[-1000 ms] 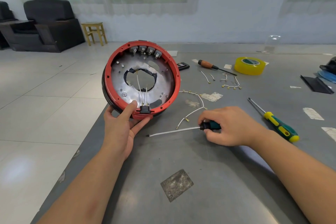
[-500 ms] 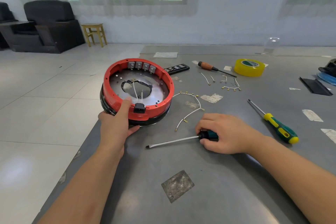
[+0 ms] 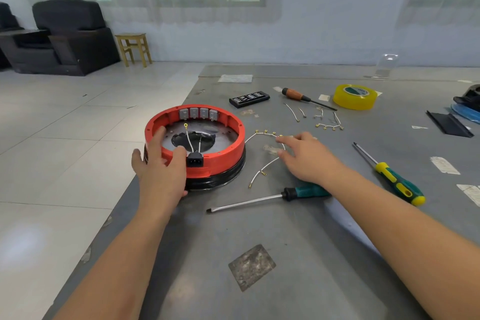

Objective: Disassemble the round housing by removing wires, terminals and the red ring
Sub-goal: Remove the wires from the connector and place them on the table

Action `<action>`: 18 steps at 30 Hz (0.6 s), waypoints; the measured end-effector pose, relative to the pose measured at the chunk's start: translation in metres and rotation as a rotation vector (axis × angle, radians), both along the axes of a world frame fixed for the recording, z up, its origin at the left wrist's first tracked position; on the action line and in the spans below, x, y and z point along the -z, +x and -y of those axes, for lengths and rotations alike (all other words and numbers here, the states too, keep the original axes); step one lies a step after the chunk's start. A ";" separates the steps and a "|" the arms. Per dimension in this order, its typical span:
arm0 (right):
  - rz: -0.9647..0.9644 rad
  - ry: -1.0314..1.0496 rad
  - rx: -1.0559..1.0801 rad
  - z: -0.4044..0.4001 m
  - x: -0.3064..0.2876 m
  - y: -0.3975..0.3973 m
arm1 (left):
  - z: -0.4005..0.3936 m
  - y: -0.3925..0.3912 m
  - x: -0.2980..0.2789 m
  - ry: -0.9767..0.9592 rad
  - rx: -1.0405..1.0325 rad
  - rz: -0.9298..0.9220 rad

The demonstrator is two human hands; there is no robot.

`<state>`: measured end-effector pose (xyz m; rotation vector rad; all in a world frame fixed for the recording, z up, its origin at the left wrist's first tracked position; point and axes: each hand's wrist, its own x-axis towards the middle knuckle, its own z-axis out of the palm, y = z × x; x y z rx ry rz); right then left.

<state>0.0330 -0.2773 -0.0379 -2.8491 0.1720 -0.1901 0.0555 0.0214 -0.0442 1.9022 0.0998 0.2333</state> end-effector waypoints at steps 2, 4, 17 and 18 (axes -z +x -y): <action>-0.043 0.020 0.030 0.001 0.004 0.011 | 0.002 -0.001 -0.001 0.075 -0.013 0.001; -0.046 0.019 0.058 0.002 0.004 0.018 | 0.003 -0.002 -0.001 0.140 0.001 0.000; -0.079 0.141 0.225 0.010 0.002 0.029 | 0.002 -0.021 -0.015 0.907 -0.073 -0.045; -0.096 0.148 0.253 0.010 0.001 0.030 | 0.006 -0.022 -0.017 0.956 -0.108 0.074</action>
